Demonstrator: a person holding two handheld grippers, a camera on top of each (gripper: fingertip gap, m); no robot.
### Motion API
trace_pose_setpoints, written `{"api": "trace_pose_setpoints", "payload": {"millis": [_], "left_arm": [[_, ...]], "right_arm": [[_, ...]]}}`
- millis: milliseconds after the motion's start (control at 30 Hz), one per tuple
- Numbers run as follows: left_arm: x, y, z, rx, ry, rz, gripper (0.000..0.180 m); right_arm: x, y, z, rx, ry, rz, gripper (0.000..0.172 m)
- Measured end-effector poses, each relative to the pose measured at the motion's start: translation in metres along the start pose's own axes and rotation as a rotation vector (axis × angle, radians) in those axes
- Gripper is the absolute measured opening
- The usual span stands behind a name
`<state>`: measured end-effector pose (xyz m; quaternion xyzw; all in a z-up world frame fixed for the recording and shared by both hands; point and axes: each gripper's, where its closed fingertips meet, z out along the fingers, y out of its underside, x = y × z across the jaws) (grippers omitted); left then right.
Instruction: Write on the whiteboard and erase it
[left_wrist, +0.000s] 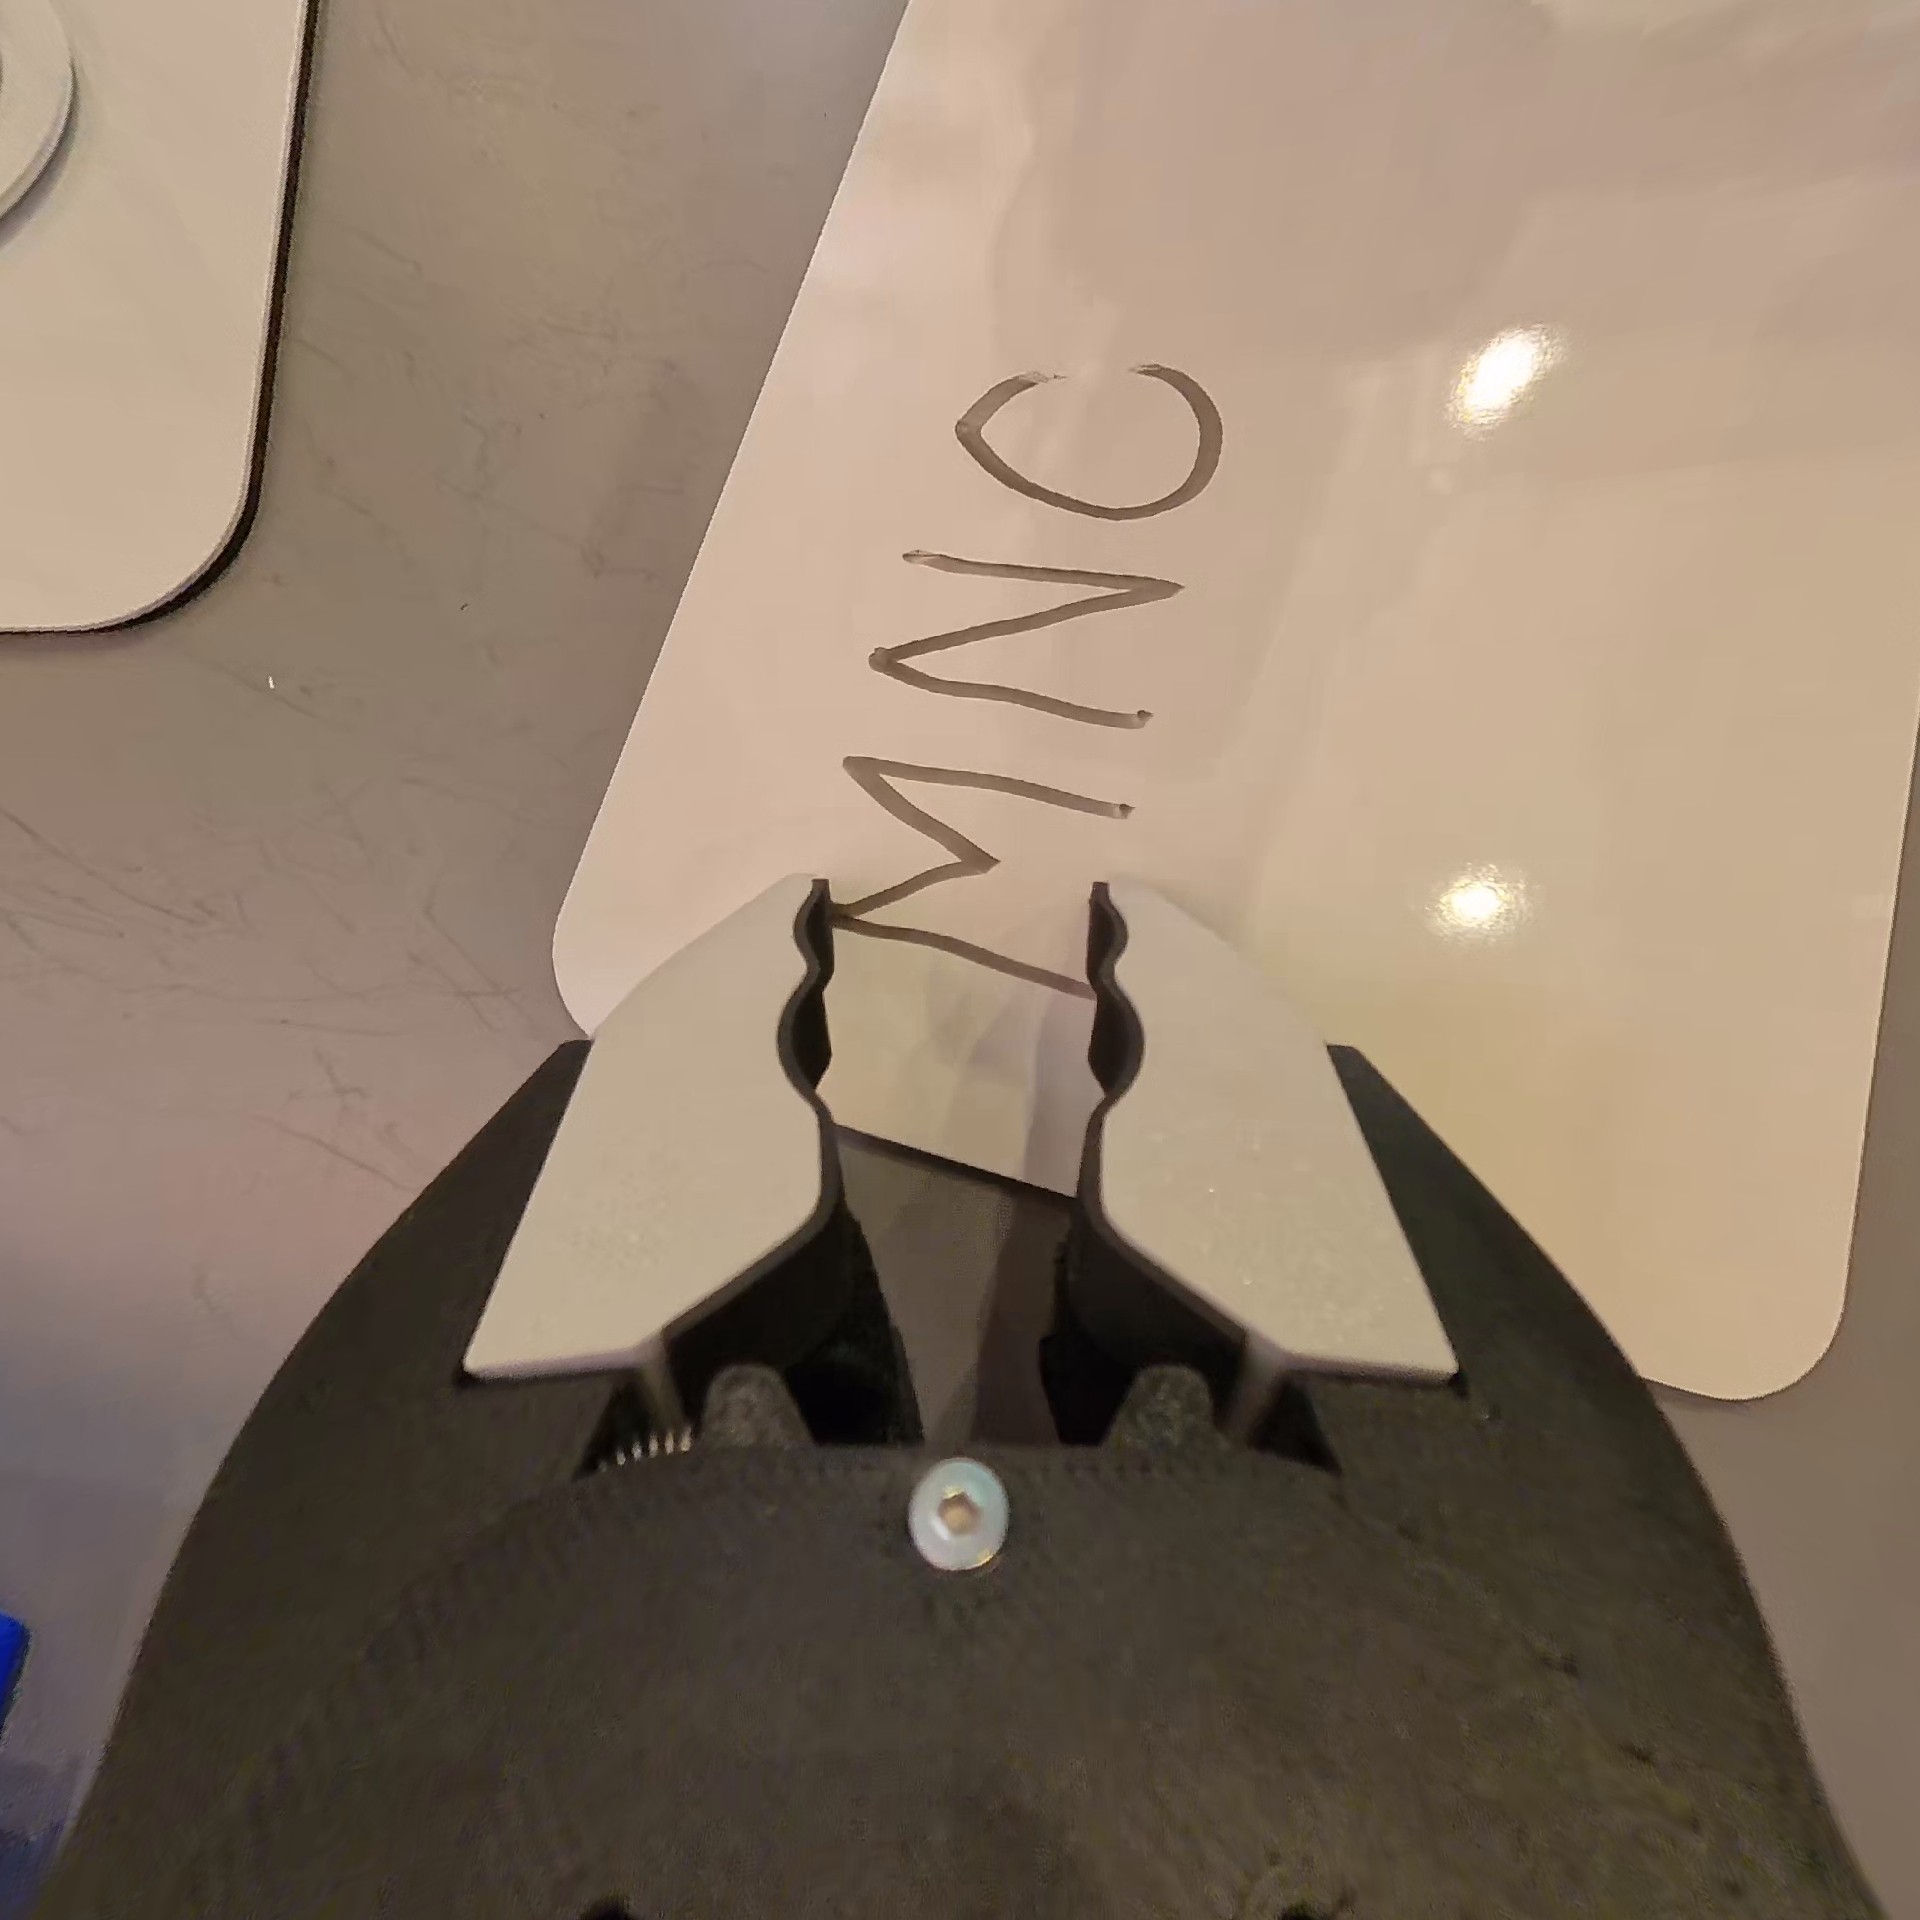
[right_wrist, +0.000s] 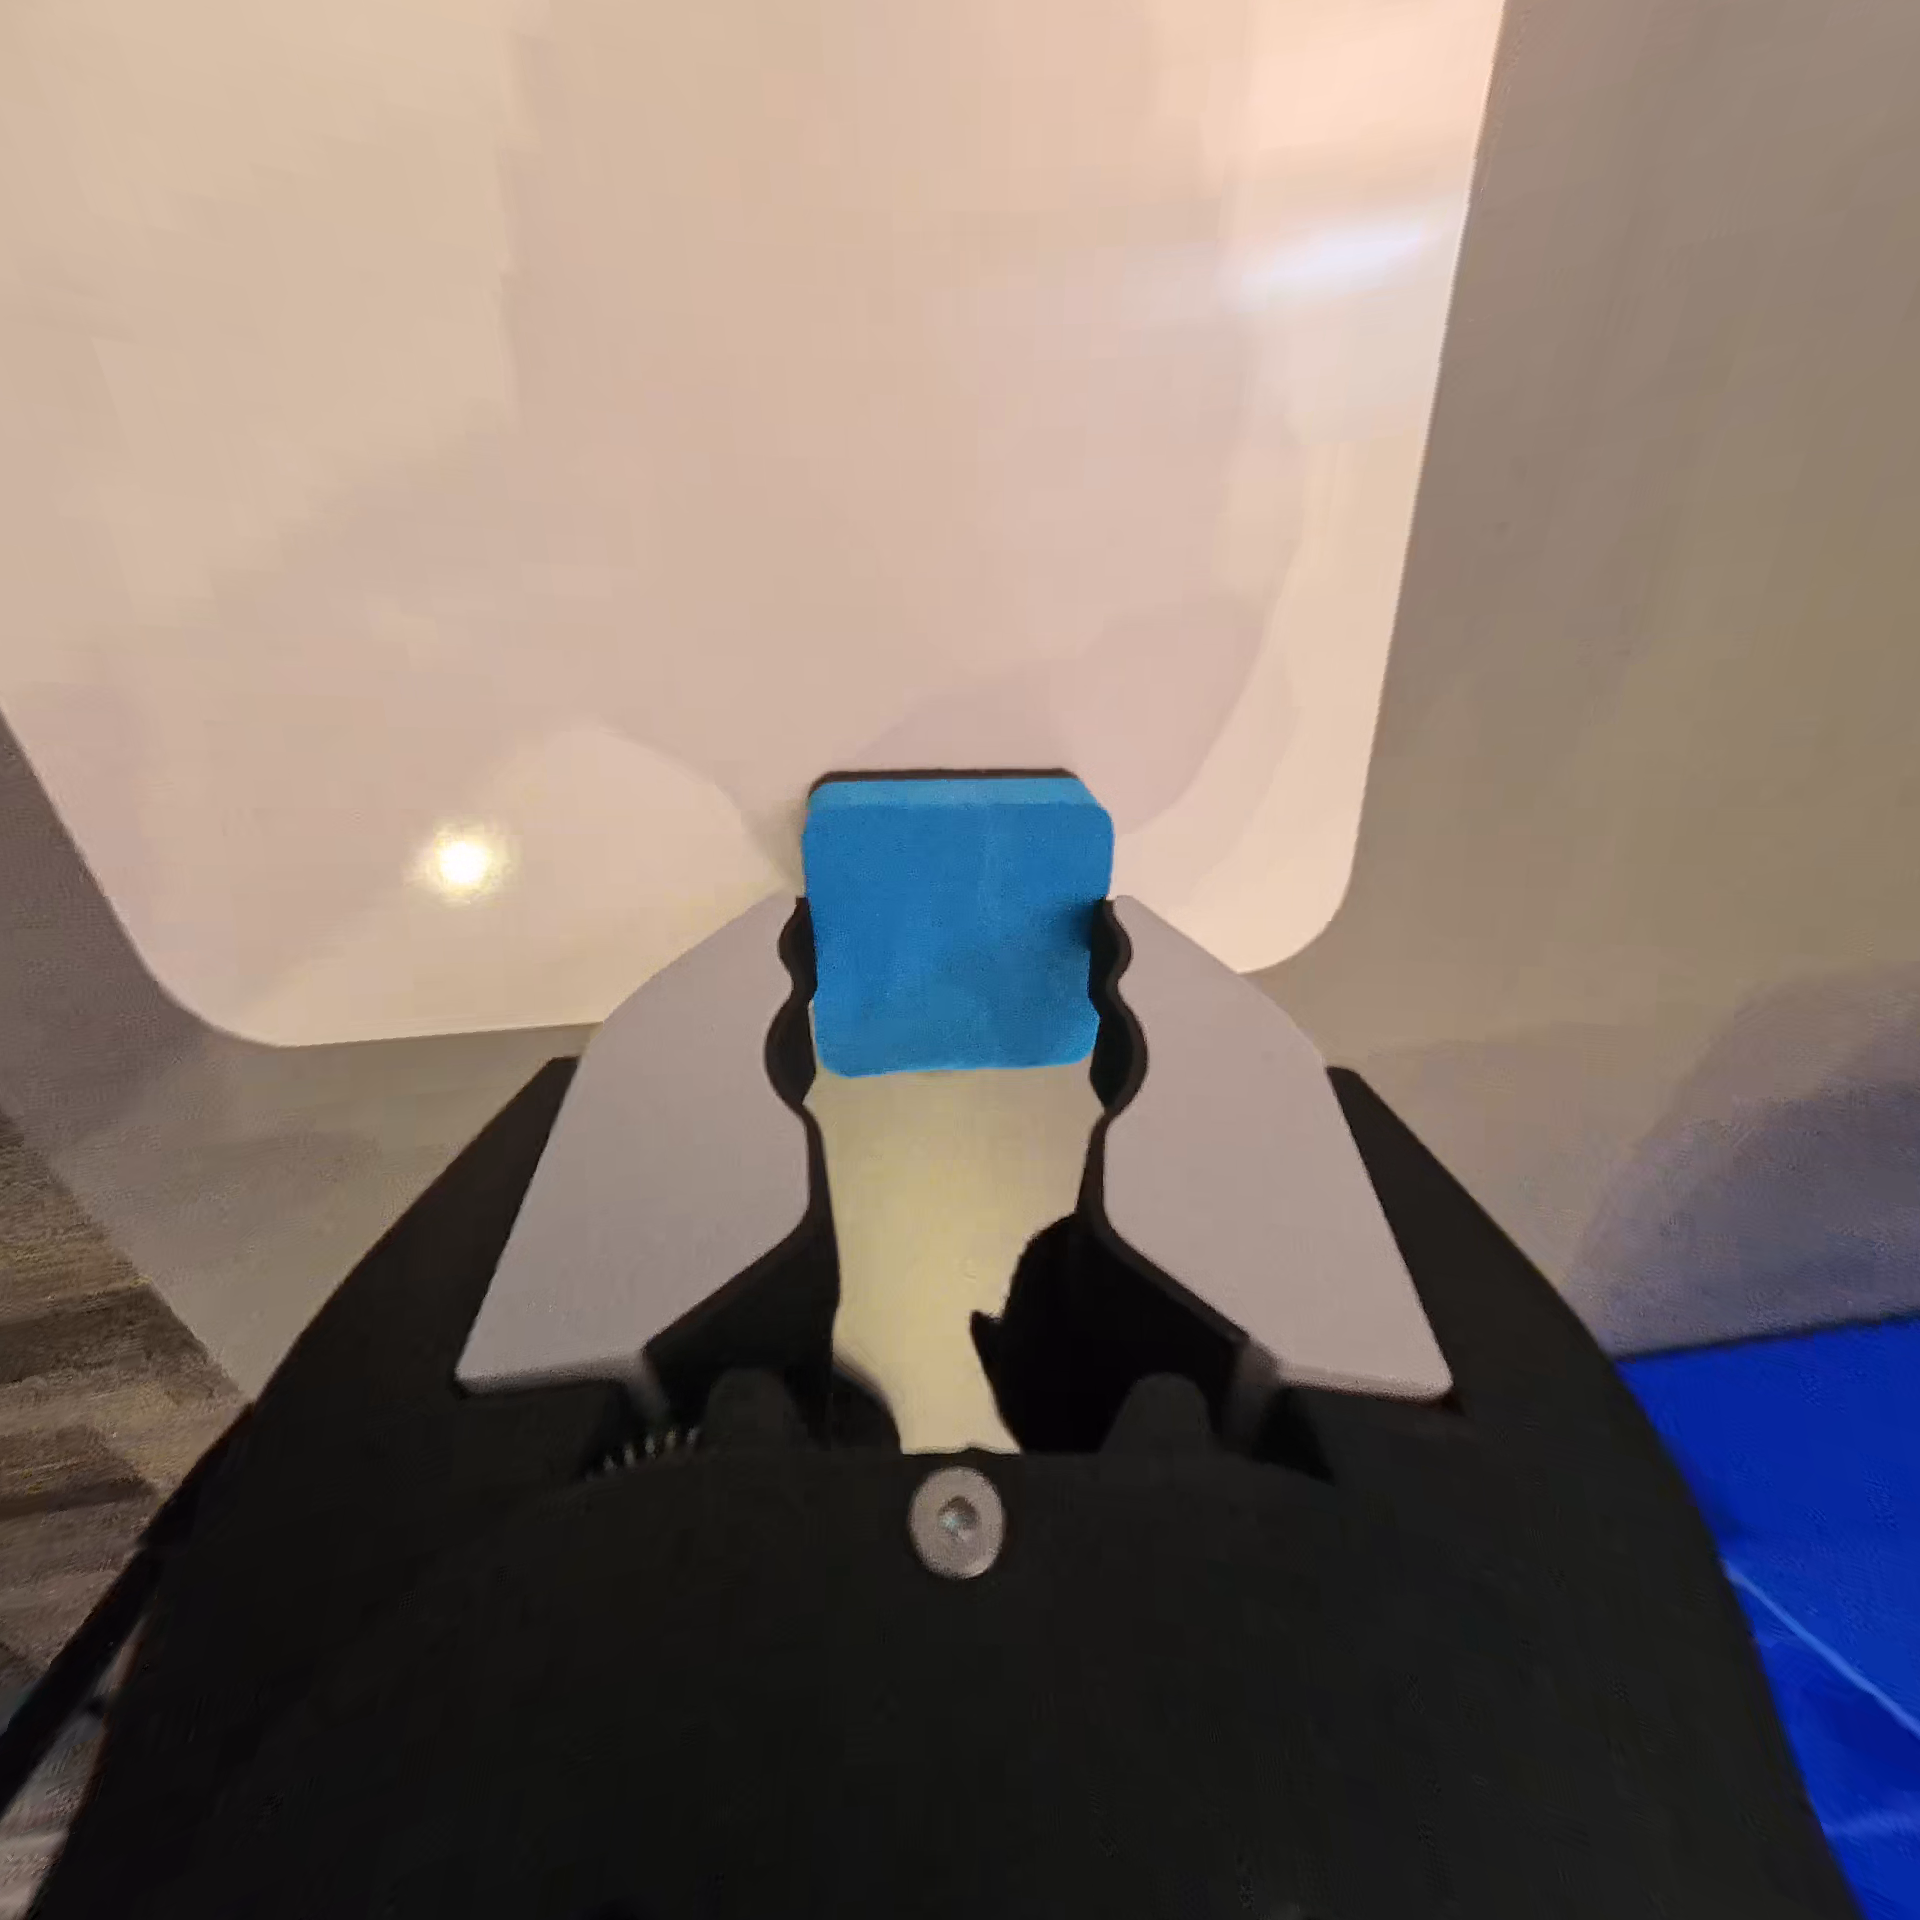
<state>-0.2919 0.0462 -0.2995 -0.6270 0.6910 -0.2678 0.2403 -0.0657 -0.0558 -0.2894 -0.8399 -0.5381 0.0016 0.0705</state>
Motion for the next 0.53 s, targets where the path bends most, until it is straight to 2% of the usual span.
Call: {"api": "trace_pose_setpoints", "payload": {"millis": [33,100,167,300,433,533], "left_arm": [[0.000,0.000,0.000,0.000,0.002,0.001,0.048],[0.000,0.000,0.000,0.000,0.004,0.002,0.048],[0.000,0.000,0.000,0.000,0.002,0.003,0.048],[0.001,0.000,0.000,-0.003,0.002,0.003,0.049],[0.004,0.002,-0.002,-0.006,0.009,-0.001,0.049],[0.004,0.003,-0.002,-0.007,0.014,-0.002,0.049]], "right_arm": [[-0.001,-0.003,0.000,0.015,-0.001,-0.004,0.052],[-0.005,-0.033,0.004,0.060,0.007,-0.050,0.052],[-0.010,-0.081,0.010,0.134,0.012,-0.118,0.052],[0.002,-0.149,0.020,0.158,0.055,-0.191,0.052],[0.018,-0.144,0.020,0.133,0.029,-0.167,0.052],[0.003,-0.160,0.022,0.139,0.018,-0.225,0.052]]}}
